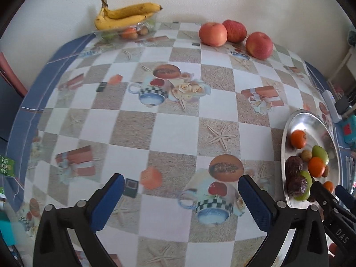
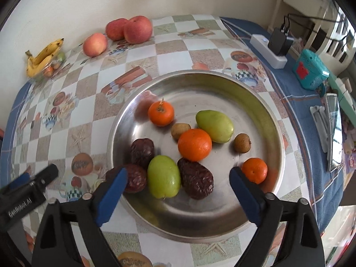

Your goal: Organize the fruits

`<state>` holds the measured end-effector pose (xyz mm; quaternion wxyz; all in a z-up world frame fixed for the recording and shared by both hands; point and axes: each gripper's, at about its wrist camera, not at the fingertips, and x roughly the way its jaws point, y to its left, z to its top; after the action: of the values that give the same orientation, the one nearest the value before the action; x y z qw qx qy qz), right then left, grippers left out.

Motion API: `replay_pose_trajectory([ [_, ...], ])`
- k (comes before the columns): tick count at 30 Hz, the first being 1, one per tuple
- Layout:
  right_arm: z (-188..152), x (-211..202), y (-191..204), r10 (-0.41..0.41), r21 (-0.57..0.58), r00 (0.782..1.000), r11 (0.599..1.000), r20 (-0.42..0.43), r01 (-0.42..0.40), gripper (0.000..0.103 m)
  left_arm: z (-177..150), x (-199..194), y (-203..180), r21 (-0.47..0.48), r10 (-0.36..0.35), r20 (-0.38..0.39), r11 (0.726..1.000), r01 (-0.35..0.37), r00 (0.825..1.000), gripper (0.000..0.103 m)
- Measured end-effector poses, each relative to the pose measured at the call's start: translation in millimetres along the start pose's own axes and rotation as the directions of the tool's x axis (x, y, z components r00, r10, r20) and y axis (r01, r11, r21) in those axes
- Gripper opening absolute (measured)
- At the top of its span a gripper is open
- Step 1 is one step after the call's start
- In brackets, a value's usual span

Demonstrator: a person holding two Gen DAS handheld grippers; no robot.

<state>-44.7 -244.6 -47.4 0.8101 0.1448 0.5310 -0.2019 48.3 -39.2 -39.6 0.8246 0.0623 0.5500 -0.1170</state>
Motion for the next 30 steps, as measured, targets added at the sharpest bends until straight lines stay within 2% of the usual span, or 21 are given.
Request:
replay_pose_trajectory([
  [4, -8.1, -11.2, 7.2, 0.016, -0.025, 1.000, 1.000, 0.023, -0.016, 0.094, -8.2, -18.6, 2.9, 0.028, -0.012, 0.028, 1.000, 0.011, 1.000, 0.103],
  [10, -20.4, -24.9, 18.9, 0.015, -0.073, 0.999, 0.997, 0.046, -0.011, 0.094, -16.4, -37.8, 0.0, 0.075, 0.091, 0.081, 0.992, -0.098, 0.993, 0.103],
  [17, -22.7, -32.0, 25.1, 0.011, -0.091, 0.998, 0.996, 0.068, -0.005, 0.094, -18.5, -29.4, 6.0, 0.059, 0.202, 0.022, 0.977, -0.203, 0.979, 0.103],
  [30, -21.8, -28.8, 29.0, 0.007, -0.110, 0.998, 0.994, 0.055, -0.001, 0.094, -20.9, -28.2, 6.5, 0.053, 0.169, -0.017, 0.984, -0.167, 0.986, 0.103],
])
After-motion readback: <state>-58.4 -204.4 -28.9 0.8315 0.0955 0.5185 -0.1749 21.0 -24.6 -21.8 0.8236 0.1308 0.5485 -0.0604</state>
